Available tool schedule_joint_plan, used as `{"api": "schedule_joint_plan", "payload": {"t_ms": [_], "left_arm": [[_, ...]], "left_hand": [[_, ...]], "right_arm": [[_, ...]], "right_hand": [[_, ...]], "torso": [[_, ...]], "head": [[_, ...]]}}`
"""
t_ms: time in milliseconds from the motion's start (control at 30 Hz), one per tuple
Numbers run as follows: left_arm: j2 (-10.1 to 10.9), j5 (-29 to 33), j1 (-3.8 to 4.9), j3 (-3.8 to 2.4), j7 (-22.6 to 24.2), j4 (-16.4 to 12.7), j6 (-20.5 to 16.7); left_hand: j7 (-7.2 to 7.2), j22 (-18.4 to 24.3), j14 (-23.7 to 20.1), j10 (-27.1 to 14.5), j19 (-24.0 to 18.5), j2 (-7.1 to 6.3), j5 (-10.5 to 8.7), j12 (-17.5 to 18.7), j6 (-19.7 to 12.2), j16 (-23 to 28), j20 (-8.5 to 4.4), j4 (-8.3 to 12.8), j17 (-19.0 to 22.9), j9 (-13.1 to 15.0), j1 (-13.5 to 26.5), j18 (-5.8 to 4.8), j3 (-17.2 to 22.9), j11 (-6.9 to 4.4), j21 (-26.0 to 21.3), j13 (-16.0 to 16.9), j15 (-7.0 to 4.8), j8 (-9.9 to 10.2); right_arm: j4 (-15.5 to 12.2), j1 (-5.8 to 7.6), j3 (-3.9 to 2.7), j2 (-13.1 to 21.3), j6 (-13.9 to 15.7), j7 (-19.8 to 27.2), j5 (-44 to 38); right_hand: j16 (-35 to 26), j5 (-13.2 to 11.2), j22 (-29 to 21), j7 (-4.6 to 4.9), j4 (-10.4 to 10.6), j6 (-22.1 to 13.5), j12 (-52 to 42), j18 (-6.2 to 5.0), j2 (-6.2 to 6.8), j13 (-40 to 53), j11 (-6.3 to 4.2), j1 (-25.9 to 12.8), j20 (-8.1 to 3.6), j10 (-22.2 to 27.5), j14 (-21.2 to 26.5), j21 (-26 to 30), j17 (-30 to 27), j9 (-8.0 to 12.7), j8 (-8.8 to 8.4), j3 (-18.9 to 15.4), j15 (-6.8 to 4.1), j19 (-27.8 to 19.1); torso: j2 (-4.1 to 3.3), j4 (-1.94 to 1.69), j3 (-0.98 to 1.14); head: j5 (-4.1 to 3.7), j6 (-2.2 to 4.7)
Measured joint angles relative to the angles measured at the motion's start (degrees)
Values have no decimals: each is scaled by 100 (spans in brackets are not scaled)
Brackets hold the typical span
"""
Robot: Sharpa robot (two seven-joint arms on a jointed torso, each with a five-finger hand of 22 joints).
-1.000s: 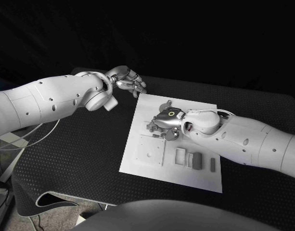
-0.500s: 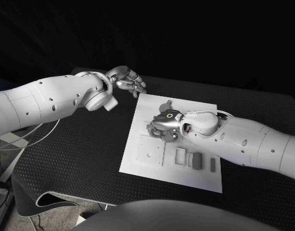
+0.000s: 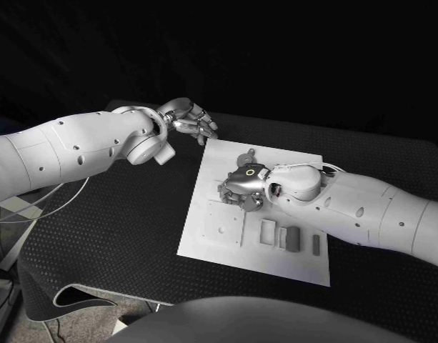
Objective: Assemble the parts on the task board
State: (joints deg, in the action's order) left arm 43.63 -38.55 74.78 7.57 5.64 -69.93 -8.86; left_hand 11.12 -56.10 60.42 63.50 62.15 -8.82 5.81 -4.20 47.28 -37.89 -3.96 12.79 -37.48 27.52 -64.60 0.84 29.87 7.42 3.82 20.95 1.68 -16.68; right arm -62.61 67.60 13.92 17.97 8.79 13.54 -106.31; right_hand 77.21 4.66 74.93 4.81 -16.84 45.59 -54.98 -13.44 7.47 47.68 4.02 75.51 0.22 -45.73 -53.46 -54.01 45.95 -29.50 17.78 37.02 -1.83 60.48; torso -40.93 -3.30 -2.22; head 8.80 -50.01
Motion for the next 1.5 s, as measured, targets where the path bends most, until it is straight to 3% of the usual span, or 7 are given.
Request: {"api": "schedule_joint_plan", "payload": {"t_ms": [233,367,600,700,1500], "left_arm": [[3,-1,0,0,-4,2,2],[8,-1,0,0,-6,1,3],[11,-2,0,0,-9,0,4],[14,-2,0,0,-10,-1,5],[30,-3,1,1,-26,13,21]], "left_hand": [[0,5,28,0,0,0,0,0,0,0,0,0,-6,-5,0,0,0,0,0,0,-15,0],[0,5,28,0,0,0,0,0,0,0,0,0,-6,-5,0,0,0,0,0,-1,-15,0],[0,4,28,0,0,0,0,0,0,0,0,0,-11,-5,0,0,0,0,0,-1,-15,0],[0,4,28,0,0,0,0,0,0,0,0,0,-11,-5,0,0,0,0,0,-2,-15,0],[0,4,27,1,0,21,0,0,0,22,0,-29,-27,-5,21,0,2,-1,0,3,-14,0]], "right_arm": [[-6,7,-10,14,-53,6,-36],[-25,8,-12,39,-55,13,-33],[-121,6,-11,124,-64,-24,-3],[-172,7,-10,165,-72,-51,10],[-516,47,1,578,-202,-165,172]], "right_hand": [[9,0,0,-47,0,-94,0,-35,30,-17,7,30,20,47,36,0,-5,0,-76,32,-2,-21],[46,0,0,93,0,40,-43,-39,5,-17,6,5,20,47,36,0,-7,59,-16,32,-1,-21],[66,0,-1,136,0,123,-76,-40,-55,-28,-15,-55,21,26,37,0,-24,-12,70,32,-1,-21],[66,1,-1,248,0,252,-76,-40,-54,-33,-16,-54,21,26,36,0,-24,-17,74,32,-1,-21],[66,0,-2,274,0,259,-72,-42,-36,-59,-16,-72,21,26,35,0,-40,-1,69,31,-2,-20]], "torso": [[0,3,0],[2,4,0],[3,12,3],[3,14,4],[4,15,3]], "head": [[-2,0],[-11,0],[-22,0],[-33,0],[-135,0]]}}
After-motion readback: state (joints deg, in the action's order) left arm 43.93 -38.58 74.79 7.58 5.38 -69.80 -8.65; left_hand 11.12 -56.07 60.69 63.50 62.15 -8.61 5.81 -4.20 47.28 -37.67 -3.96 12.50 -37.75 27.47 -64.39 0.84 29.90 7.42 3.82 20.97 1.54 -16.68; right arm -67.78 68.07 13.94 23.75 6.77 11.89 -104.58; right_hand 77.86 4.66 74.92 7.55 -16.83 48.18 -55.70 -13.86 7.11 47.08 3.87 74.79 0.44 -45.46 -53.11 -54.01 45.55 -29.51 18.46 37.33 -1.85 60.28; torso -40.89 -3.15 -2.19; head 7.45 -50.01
